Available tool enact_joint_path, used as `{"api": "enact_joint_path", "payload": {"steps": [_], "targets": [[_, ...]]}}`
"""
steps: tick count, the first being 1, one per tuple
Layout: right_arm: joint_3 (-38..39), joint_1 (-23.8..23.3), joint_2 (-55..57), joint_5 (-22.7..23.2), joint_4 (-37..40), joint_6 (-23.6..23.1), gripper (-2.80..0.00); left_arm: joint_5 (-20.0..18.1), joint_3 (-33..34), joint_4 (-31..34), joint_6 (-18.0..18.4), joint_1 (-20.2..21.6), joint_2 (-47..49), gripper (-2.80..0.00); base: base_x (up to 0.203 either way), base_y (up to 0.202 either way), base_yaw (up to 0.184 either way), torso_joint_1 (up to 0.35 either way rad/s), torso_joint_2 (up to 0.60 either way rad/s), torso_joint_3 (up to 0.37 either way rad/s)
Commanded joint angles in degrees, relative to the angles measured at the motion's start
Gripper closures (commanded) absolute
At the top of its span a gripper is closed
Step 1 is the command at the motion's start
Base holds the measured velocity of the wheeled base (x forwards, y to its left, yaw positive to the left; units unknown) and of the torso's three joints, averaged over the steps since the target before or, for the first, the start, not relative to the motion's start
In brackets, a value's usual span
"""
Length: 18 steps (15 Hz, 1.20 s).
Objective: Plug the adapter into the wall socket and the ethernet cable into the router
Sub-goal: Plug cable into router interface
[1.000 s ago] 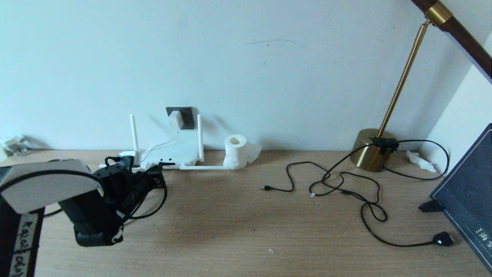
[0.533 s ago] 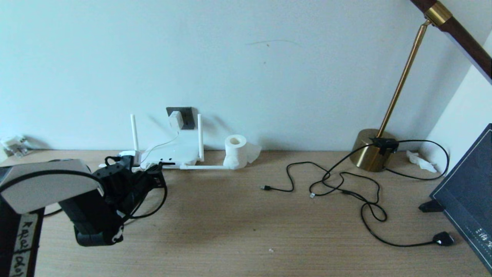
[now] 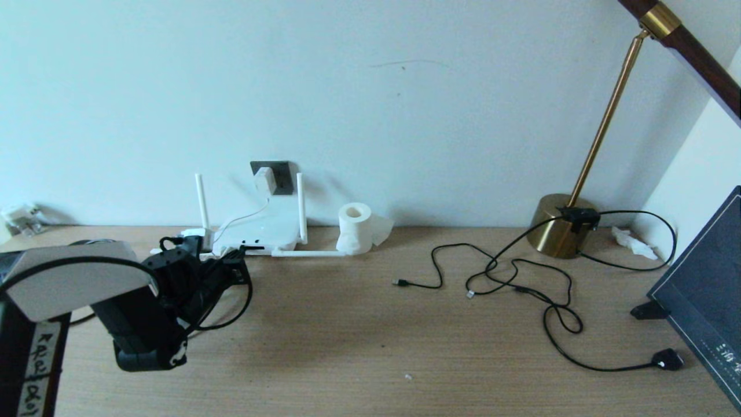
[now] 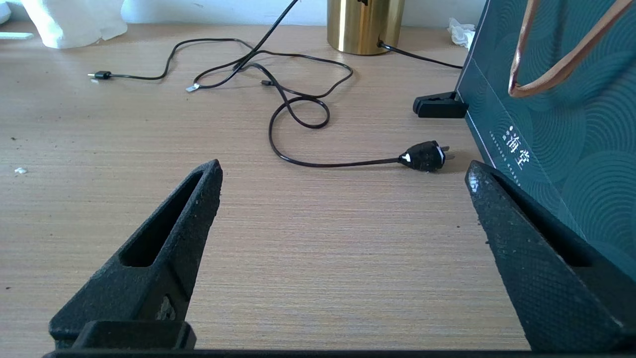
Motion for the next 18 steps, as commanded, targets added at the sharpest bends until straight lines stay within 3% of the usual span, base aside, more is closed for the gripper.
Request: {"api": "enact_joint_path", "payload": {"steps": [1, 18], "targets": [[0.06, 0.01, 0.06, -0.01, -0.02, 0.00, -2.80, -0.04, -0.26, -0.45, -0.04, 0.02, 0.42, 0.00, 0.000, 0.000, 0.000, 0.000, 0.00, 0.000], [0.04, 0.01, 0.06, -0.01, -0.02, 0.00, -2.80, -0.08, -1.27, -0.45, -0.04, 0.40, 1.45, 0.00, 0.000, 0.000, 0.000, 0.000, 0.00, 0.000]]}}
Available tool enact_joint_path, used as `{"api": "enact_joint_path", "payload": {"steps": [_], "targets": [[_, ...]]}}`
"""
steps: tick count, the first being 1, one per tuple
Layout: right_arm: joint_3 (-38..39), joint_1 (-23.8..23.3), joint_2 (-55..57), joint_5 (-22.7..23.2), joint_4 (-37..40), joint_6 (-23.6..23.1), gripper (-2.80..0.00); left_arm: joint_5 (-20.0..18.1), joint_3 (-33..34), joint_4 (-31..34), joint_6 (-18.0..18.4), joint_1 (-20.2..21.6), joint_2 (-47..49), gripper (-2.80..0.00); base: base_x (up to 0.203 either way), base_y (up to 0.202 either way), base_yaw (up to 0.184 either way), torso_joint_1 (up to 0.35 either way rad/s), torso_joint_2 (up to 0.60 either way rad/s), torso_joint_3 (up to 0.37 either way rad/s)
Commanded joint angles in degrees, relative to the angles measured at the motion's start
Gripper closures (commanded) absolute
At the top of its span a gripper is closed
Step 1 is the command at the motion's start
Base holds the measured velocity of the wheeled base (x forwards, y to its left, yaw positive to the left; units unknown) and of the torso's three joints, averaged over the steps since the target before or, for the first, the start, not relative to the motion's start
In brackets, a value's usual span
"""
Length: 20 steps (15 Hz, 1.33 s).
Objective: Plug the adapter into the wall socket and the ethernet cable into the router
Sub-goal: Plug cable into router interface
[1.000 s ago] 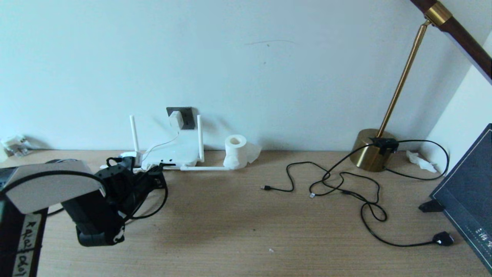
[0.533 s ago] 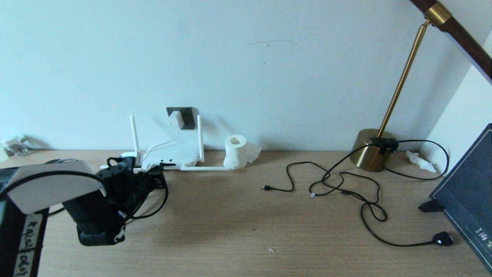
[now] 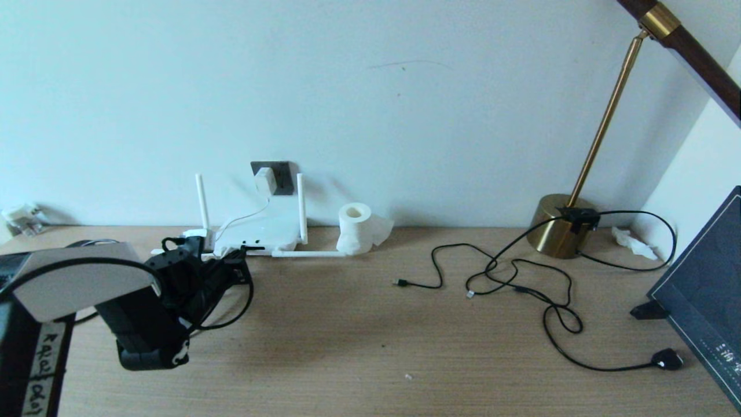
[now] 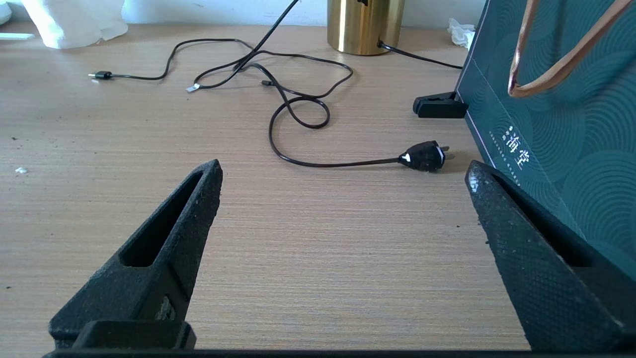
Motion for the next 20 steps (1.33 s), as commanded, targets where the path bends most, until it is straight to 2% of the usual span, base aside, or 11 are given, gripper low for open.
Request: {"api": "enact_joint_path", "payload": {"steps": [1, 18, 19, 20], "targets": [[0.00, 0.01, 0.06, 0.00, -0.02, 0.00, -2.80, -0.04, -0.05, -0.43, -0.02, 0.06, 0.19, 0.00, 0.000, 0.000, 0.000, 0.000, 0.00, 0.000], [0.09, 0.01, 0.06, 0.00, -0.02, 0.00, -2.80, 0.12, -2.25, -0.43, -0.02, 0.06, 1.78, 0.00, 0.000, 0.000, 0.000, 0.000, 0.00, 0.000], [0.02, 0.01, 0.03, 0.00, -0.05, 0.00, -2.80, 0.12, -2.12, -0.43, -0.19, 0.06, 1.78, -2.80, 0.000, 0.000, 0.000, 0.000, 0.00, 0.000], [0.08, 0.01, -0.02, 0.00, -0.02, 0.00, -2.80, 0.12, -1.98, -0.43, -0.83, 0.06, 1.78, -2.80, 0.000, 0.000, 0.000, 0.000, 0.00, 0.000]]}}
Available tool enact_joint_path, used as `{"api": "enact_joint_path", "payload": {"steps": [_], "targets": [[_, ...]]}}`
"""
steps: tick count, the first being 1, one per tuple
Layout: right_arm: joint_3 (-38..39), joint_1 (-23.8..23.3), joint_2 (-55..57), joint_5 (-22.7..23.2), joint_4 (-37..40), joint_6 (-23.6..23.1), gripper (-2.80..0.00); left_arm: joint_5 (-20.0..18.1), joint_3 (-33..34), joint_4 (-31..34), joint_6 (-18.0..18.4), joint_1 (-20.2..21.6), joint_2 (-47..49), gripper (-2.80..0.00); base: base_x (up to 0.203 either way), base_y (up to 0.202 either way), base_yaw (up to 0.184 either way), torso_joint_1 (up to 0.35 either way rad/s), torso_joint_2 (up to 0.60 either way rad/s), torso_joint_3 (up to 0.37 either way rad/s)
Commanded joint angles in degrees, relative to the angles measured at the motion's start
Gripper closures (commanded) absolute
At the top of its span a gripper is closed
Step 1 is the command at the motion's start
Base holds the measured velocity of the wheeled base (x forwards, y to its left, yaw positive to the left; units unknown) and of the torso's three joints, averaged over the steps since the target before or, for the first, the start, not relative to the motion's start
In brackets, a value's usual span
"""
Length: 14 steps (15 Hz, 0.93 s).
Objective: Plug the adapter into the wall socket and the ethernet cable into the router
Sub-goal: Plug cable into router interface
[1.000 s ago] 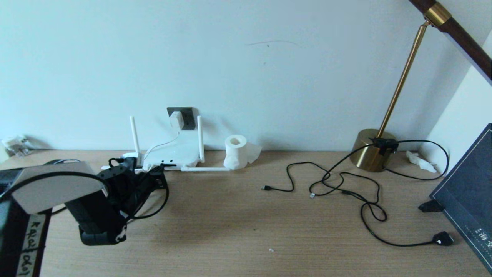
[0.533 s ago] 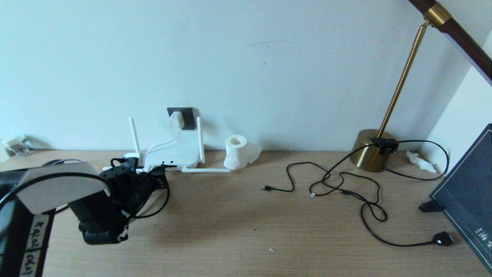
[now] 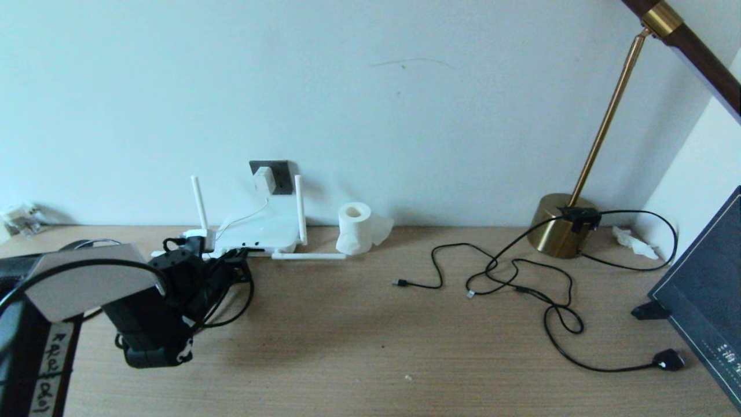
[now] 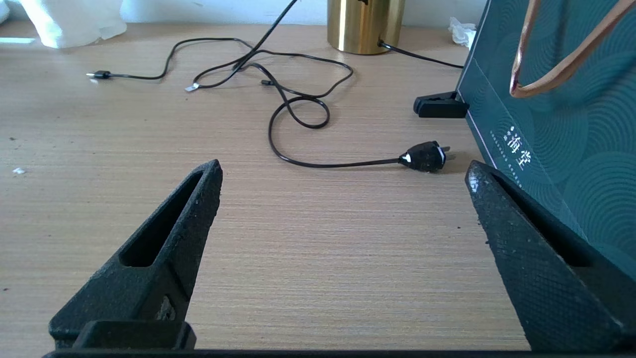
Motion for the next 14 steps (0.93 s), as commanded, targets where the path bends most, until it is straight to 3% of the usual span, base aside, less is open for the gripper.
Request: {"api": "enact_joint_path", "payload": {"steps": [1, 14], "targets": [[0.08, 0.01, 0.06, 0.00, -0.02, 0.00, -2.80, -0.12, 0.23, -0.20, -0.21, -0.02, -0.02, -2.80, 0.000, 0.000, 0.000, 0.000, 0.00, 0.000], [0.09, 0.01, 0.06, 0.00, -0.02, 0.00, -2.80, -0.21, 6.47, -0.20, -0.24, -0.11, -3.09, -2.80, 0.000, 0.000, 0.000, 0.000, 0.00, 0.000]]}}
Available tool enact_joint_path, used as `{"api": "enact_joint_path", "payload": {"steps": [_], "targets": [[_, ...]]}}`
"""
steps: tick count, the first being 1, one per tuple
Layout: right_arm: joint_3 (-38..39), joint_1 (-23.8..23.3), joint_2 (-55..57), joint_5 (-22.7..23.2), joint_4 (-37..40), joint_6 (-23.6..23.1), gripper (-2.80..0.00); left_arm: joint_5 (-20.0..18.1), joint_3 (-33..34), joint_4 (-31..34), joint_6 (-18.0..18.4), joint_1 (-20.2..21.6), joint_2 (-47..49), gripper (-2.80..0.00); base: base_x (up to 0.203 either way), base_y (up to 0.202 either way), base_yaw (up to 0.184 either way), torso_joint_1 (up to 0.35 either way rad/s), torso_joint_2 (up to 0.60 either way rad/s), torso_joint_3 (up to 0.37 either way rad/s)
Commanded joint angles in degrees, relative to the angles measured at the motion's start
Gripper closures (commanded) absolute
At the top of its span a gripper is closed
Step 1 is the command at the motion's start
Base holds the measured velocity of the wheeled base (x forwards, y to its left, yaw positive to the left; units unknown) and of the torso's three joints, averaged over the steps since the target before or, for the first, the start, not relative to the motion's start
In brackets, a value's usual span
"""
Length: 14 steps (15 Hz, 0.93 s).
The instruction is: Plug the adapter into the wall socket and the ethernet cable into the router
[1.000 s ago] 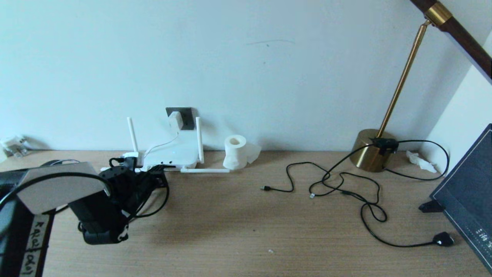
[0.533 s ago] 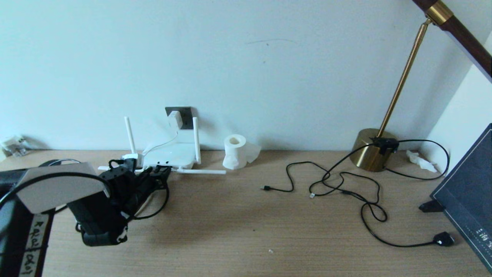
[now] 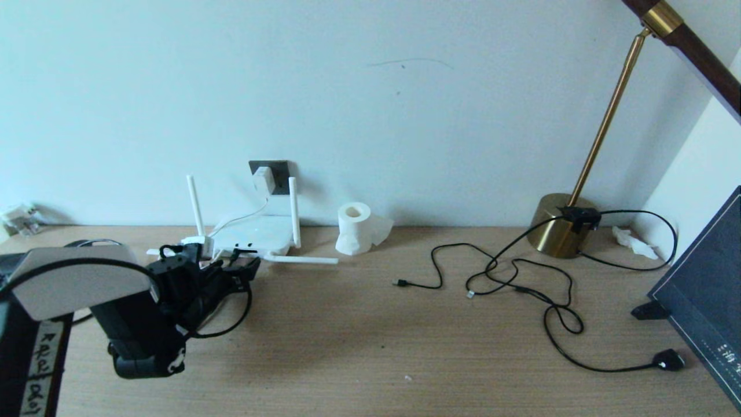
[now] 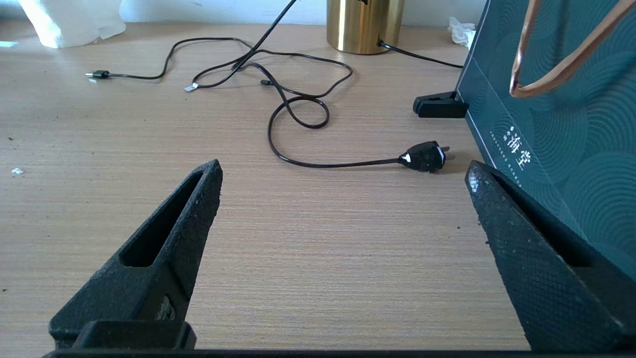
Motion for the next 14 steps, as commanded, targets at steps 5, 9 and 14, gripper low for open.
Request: {"api": "enact_joint_path", "payload": {"steps": [5, 9, 14], "targets": [[0.01, 0.01, 0.06, 0.00, -0.03, 0.00, -2.80, -0.11, 5.02, -0.53, -0.13, -0.76, -3.77, -2.80, 0.000, 0.000, 0.000, 0.000, 0.00, 0.000], [0.08, 0.01, 0.06, 0.00, -0.01, 0.00, -2.80, -0.38, 11.86, -0.53, -0.06, -2.06, -12.04, -2.80, 0.000, 0.000, 0.000, 0.000, 0.00, 0.000], [0.04, 0.01, 0.06, 0.00, 0.00, 0.00, -2.80, 0.40, 18.34, -0.53, 0.73, -3.70, -28.70, 0.00, 0.000, 0.000, 0.000, 0.000, 0.00, 0.000]]}}
